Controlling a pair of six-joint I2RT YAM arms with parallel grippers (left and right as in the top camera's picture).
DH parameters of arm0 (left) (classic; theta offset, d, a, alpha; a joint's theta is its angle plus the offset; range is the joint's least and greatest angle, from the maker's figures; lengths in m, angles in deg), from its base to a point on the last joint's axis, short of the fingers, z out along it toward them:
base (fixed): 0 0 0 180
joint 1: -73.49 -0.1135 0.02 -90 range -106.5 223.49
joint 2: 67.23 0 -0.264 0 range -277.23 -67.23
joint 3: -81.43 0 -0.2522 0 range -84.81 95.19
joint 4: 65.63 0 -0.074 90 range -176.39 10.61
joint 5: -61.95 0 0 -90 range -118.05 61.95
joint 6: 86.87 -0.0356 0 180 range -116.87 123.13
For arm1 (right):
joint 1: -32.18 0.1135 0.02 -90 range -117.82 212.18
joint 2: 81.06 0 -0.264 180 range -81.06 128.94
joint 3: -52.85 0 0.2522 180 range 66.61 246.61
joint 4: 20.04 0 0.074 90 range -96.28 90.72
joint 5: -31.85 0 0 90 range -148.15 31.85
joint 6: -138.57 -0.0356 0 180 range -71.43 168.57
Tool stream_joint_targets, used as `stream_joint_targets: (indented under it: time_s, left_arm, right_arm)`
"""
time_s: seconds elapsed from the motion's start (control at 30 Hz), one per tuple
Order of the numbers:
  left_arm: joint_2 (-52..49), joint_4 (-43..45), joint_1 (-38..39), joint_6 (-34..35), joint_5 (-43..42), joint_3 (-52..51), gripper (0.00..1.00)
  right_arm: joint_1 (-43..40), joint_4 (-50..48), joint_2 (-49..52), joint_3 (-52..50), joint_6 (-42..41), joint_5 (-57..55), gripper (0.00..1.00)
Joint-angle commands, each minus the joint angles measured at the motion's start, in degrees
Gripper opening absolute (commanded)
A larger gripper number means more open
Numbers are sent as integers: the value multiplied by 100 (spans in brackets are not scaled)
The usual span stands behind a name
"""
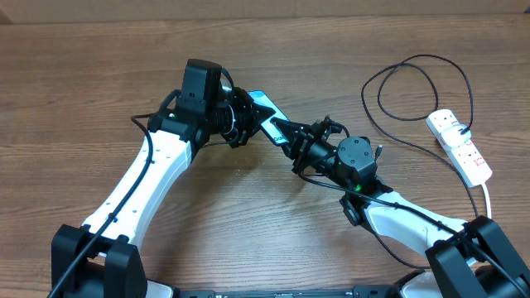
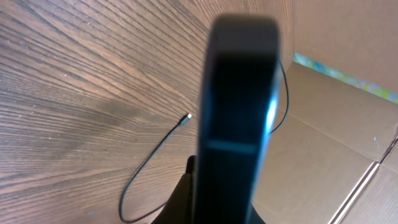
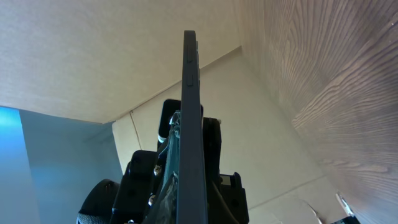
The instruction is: Plug charger to phone and switch on socket
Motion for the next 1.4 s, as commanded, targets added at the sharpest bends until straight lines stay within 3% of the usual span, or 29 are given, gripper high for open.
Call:
stream_joint_targets:
  time_s: [0.0, 0.2, 0.43, 0.5, 0.63, 0.87, 0.9, 1.03, 1.17, 1.37]
  left_arm:
    - [17, 42, -22, -105, 177, 44, 4]
    - [17, 70, -142, -341, 118, 44, 4]
    - [17, 278, -225, -492, 190, 44, 4]
    - [15, 275, -297, -636, 188, 44, 4]
    - [15, 205, -494, -1143, 197, 46, 4]
    - [17, -728, -876, -2859, 138, 44, 4]
    - [15, -1047, -916, -3239, 46, 44, 4]
    - [15, -1600, -925, -4039, -610, 46, 4]
    - [15, -1722, -925, -4120, -1088, 44, 4]
    - [15, -1718, -918, -4111, -1375, 44, 4]
  right_arm:
    - [144, -11, -28, 107, 457, 330, 4]
    - [144, 411, -28, 107, 496, 328, 4]
    - [144, 739, -28, 107, 678, 326, 22]
    - [144, 798, -28, 107, 922, 326, 23]
    - [144, 1075, -28, 107, 1961, 267, 26]
    - [142, 2479, -28, 107, 5171, -605, 23]
    - [111, 2855, -31, 107, 5696, -914, 26]
    - [-376, 3770, -232, 131, 6039, -981, 34]
    - [-955, 4920, -586, 304, 6498, -957, 35]
    - [-1812, 7215, -1097, 1032, 7661, -1246, 55]
